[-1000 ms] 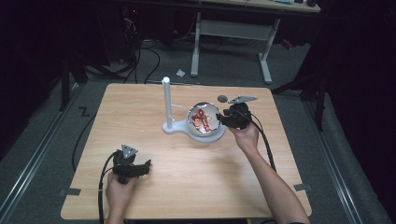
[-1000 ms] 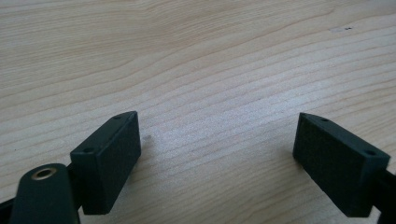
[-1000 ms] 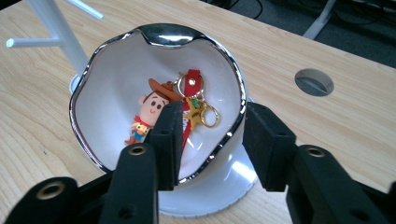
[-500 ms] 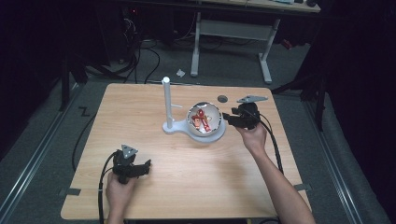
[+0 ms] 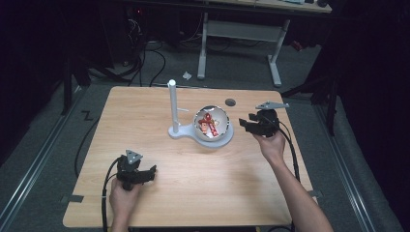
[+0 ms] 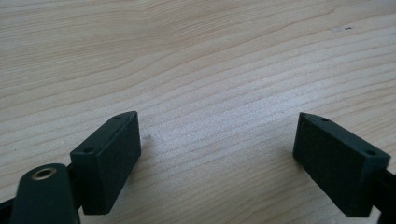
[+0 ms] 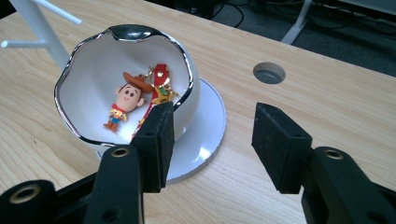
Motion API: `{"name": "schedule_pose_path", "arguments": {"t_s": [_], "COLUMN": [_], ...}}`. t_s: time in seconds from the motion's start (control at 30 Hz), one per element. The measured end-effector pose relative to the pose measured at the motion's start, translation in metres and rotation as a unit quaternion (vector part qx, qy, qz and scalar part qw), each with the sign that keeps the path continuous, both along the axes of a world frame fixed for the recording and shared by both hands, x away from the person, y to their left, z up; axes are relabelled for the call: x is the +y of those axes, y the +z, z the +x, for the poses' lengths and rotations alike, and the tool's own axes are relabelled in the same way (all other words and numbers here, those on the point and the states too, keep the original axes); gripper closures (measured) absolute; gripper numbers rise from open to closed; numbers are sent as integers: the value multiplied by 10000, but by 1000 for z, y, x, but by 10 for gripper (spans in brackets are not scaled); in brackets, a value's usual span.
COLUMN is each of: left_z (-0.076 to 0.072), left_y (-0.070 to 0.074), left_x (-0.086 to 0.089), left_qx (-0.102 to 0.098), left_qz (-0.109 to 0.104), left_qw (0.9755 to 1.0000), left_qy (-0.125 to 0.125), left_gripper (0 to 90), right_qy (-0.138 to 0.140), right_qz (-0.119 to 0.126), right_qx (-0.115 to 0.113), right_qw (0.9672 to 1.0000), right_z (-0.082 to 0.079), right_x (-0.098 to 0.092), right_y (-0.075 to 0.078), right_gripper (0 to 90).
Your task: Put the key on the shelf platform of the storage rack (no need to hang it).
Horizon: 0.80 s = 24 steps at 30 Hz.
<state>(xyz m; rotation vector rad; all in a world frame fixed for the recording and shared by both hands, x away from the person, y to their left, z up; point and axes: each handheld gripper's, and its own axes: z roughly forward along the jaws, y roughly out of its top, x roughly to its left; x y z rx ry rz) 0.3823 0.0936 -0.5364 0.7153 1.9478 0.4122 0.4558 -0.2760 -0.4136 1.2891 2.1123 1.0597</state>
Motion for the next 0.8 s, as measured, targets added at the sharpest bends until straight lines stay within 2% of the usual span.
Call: {"name": "schedule_pose_path", "arguments": {"t_s": [0.4,0.63,0.8], "left_z": [0,0,0], "left_y": [0,0,0], "left_x": [0,0,0], "left_qx": [2,-1,-2], "left_qz": [-1,6,6], "left_qw": [10000,10000,10000], "left_qy": [2,-1,0], "left_gripper": [153,153,153], "right_qy": [-119,-202,-219], "right_qz": [86,101,137], "right_qx": [-117,-67,-147], "right_qw": [9998,9997,9996], "right_z": [-10,-18,-24], "right_x": [-17,-29,-35], "right_y": [3,3,7], "right_gripper": [486,480,478]}}
